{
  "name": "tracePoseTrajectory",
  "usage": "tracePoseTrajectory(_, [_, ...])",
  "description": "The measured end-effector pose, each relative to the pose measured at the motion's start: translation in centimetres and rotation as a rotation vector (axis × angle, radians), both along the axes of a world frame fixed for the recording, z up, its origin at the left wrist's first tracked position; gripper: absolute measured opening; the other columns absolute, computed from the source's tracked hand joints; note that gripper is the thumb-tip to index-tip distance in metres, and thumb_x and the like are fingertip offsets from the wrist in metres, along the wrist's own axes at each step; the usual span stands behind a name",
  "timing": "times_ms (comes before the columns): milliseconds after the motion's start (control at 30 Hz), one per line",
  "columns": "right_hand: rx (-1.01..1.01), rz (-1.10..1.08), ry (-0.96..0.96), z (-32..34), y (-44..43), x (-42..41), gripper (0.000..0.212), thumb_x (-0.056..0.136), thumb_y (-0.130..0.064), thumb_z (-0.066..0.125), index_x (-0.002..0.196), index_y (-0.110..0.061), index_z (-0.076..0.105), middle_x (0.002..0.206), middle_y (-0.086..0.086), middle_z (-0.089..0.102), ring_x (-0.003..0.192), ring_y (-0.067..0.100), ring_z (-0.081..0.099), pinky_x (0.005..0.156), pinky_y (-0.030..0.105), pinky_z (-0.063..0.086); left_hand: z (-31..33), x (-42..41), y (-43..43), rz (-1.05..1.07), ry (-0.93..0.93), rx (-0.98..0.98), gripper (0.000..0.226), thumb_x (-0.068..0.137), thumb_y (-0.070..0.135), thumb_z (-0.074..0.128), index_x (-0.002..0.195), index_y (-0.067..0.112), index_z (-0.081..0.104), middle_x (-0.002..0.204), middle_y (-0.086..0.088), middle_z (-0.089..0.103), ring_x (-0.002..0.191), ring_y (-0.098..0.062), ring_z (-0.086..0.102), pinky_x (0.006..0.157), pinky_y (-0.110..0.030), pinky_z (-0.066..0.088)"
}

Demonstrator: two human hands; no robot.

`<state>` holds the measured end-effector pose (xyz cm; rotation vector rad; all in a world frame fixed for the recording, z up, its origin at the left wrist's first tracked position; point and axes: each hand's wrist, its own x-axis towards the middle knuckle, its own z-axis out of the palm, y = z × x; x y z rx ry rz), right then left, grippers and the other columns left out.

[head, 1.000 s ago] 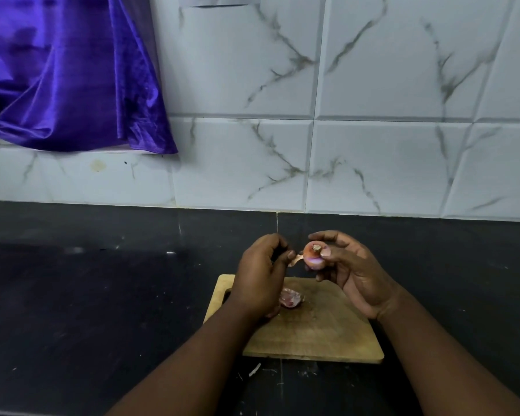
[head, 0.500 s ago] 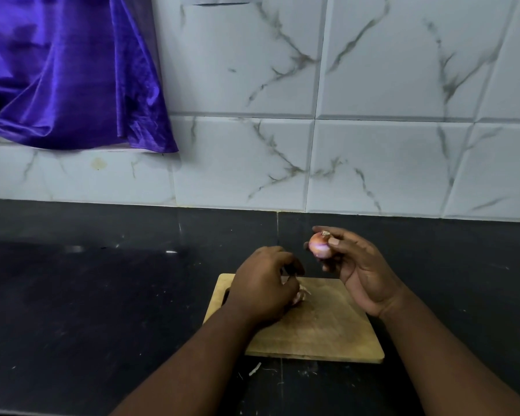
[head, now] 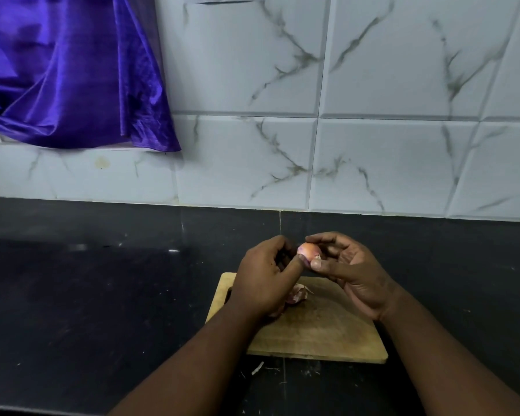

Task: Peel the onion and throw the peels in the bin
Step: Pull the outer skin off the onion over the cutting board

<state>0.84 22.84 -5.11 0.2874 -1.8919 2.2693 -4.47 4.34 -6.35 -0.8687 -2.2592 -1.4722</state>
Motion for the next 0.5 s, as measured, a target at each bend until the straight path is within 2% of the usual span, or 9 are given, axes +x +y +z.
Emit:
tracePoseTrajectory(100, [0.028, -0.019, 0.022, -0.09, -0.13, -0.10, 0.059, 0.066, -0.011, 0.092, 0.121, -0.007, 0.070, 0.124, 0.021, 0.072, 0.119, 0.034, 0.068, 0.099, 0.042, 0.057, 0.11, 0.12, 0.00, -0.009, -0.026, 0.035, 0.016, 0.093, 0.033, 0.071, 0.079, 0.030, 0.063, 0.071, 0.008, 0.060, 0.066, -0.005, 0.054, 0.058, -0.027, 0.042])
tracePoseTrajectory(267, [0.042, -0.035, 0.047, -0.15, 0.15, -0.12, 0.051, 0.071, 0.008, 0.083, 0.118, -0.005, 0.069, 0.121, 0.023, 0.072, 0.112, 0.032, 0.070, 0.089, 0.035, 0.059, 0.16, 0.19, 0.04, -0.012, -0.047, 0.054, 0.017, 0.090, 0.030, 0.075, 0.077, 0.027, 0.065, 0.068, 0.005, 0.061, 0.062, -0.003, 0.052, 0.056, -0.025, 0.042])
tracePoseTrajectory(433, [0.052, -0.031, 0.057, -0.06, 0.13, -0.10, 0.050, 0.067, 0.008, 0.084, 0.113, -0.007, 0.071, 0.117, 0.021, 0.073, 0.109, 0.030, 0.071, 0.088, 0.037, 0.059, 0.16, 0.10, -0.06, -0.012, -0.009, 0.044, 0.016, 0.088, 0.036, 0.075, 0.077, 0.027, 0.066, 0.067, 0.006, 0.062, 0.062, -0.005, 0.055, 0.054, -0.026, 0.043])
tracePoseTrajectory(500, [0.069, -0.033, 0.069, -0.10, 0.16, -0.14, 0.050, 0.066, 0.007, 0.085, 0.112, -0.009, 0.072, 0.119, 0.022, 0.072, 0.111, 0.032, 0.070, 0.092, 0.041, 0.058, 0.09, 0.06, -0.06, -0.012, -0.004, 0.029, 0.016, 0.088, 0.037, 0.074, 0.078, 0.027, 0.067, 0.068, 0.004, 0.063, 0.063, -0.009, 0.058, 0.055, -0.033, 0.046])
